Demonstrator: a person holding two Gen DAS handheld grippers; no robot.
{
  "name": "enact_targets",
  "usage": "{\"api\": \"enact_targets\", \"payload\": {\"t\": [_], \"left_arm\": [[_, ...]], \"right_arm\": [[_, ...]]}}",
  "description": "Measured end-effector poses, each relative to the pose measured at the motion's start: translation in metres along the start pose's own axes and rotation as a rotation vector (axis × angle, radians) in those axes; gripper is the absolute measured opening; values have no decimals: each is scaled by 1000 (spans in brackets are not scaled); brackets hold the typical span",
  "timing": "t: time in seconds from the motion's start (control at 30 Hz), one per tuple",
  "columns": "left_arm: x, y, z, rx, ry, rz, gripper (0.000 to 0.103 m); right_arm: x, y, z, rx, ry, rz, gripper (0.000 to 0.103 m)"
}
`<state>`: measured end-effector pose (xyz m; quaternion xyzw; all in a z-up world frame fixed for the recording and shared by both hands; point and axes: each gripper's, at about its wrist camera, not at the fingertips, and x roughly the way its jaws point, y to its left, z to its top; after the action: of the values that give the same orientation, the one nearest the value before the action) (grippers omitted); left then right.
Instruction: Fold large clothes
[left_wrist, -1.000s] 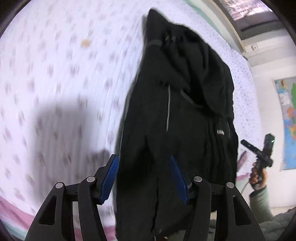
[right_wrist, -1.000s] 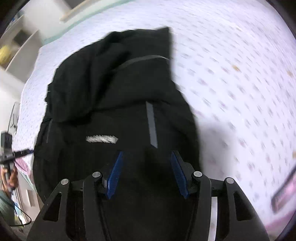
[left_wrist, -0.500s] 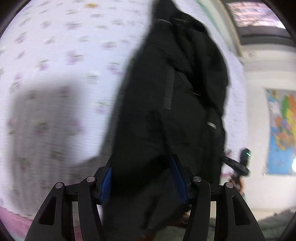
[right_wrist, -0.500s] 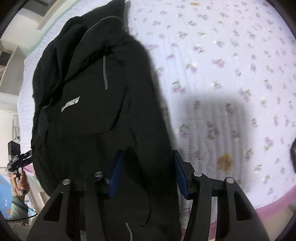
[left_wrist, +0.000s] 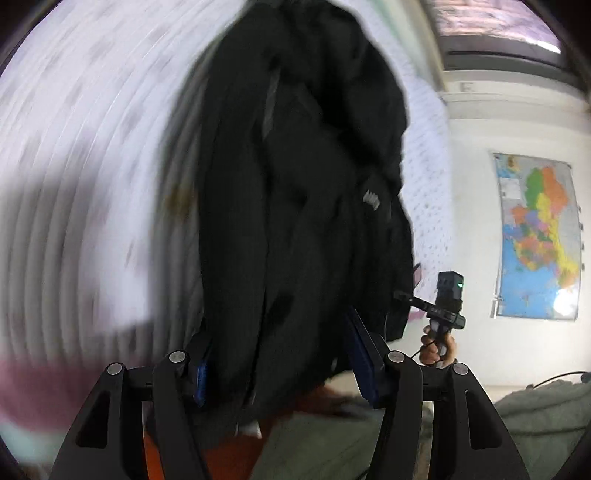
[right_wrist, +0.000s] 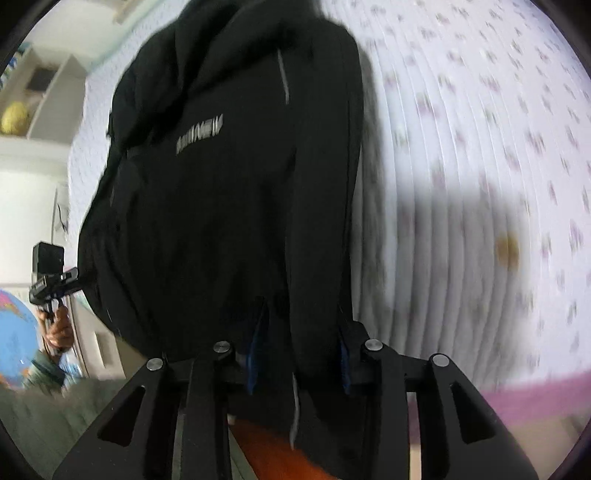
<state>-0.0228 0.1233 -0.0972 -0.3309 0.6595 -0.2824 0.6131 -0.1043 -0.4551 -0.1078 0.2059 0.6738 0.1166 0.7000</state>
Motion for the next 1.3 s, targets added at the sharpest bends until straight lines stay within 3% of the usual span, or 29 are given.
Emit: {"api": "enact_targets", "payload": {"t": [0.1, 0.17, 0.2, 0.23, 0.27, 0.47, 0.63, 0.77, 1.03, 1.1, 1.2, 1.3], "left_arm": [[-7, 14, -23, -78, -10, -23, 60], [-6, 13, -28, -88, -15, 3, 58], [-11, 15, -26, -83, -16, 27, 52], [-12, 12, -24, -85, -22, 29, 27], [-18, 4, -20, -84, -45, 2, 12], [-66, -52, 25, 7, -261, -206, 11], [-78, -85, 71, 50, -357, -280, 11], [-85, -86, 113, 5, -418, -274, 11], [-88, -65, 188, -114, -536, -269, 17], [-81, -57, 212, -163, -565, -254, 18], [-60, -40, 249, -239, -565, -210, 18], [-32, -28, 278, -262, -523, -66, 19]], "right_arm": [[-3, 1, -25, 17, 41, 11, 43], [-8, -2, -30, 42, 27, 42, 43], [-12, -2, -29, 52, 16, 59, 35], [-20, 0, -25, 57, -7, 95, 16], [-33, -2, -20, 54, -26, 128, 16], [-95, 23, 27, -3, -187, 230, 16], [-140, 32, 73, -14, -292, 274, 16], [-155, 47, 108, 4, -362, 281, 16], [-175, 22, 219, 155, -503, 284, 16], [-162, 22, 249, 185, -506, 270, 16], [-133, 23, 299, 215, -457, 174, 17], [-86, 23, 334, 218, -369, 41, 18]]}}
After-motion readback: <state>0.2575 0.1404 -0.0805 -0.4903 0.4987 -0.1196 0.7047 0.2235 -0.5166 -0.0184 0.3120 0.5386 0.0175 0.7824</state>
